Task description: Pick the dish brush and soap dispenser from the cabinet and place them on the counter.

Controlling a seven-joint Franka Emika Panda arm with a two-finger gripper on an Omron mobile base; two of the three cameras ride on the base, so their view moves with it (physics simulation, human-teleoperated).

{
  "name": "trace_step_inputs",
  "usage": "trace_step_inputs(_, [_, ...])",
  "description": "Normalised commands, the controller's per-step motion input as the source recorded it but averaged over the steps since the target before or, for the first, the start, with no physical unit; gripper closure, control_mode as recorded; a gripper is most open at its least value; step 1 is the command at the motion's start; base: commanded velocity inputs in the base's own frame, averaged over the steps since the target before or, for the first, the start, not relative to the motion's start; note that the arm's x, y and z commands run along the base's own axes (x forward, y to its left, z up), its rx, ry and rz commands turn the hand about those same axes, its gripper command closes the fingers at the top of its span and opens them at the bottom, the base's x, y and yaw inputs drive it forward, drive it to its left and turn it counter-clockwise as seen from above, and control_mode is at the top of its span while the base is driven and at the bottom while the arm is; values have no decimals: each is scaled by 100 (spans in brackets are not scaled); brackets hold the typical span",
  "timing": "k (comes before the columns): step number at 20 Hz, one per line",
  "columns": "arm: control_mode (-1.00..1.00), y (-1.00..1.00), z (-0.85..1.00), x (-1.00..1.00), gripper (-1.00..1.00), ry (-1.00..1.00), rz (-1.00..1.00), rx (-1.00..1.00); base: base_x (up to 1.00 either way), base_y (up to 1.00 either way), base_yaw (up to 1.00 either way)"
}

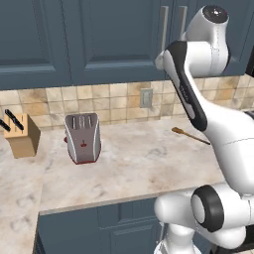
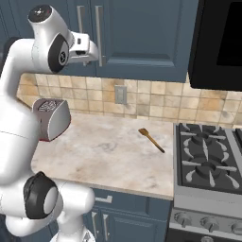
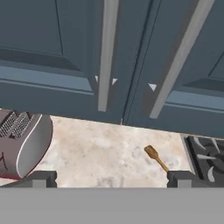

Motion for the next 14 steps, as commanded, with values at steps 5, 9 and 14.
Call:
trace_step_inputs(5, [-100, 1, 12, 27, -100, 1, 6, 0, 0, 0, 0])
trace_step_inputs(9, [-100, 0, 3, 27, -100, 3, 3, 1, 0, 0, 0])
trace_step_inputs(14, [-100, 6, 0, 32, -100, 0, 0, 0, 0, 0, 0])
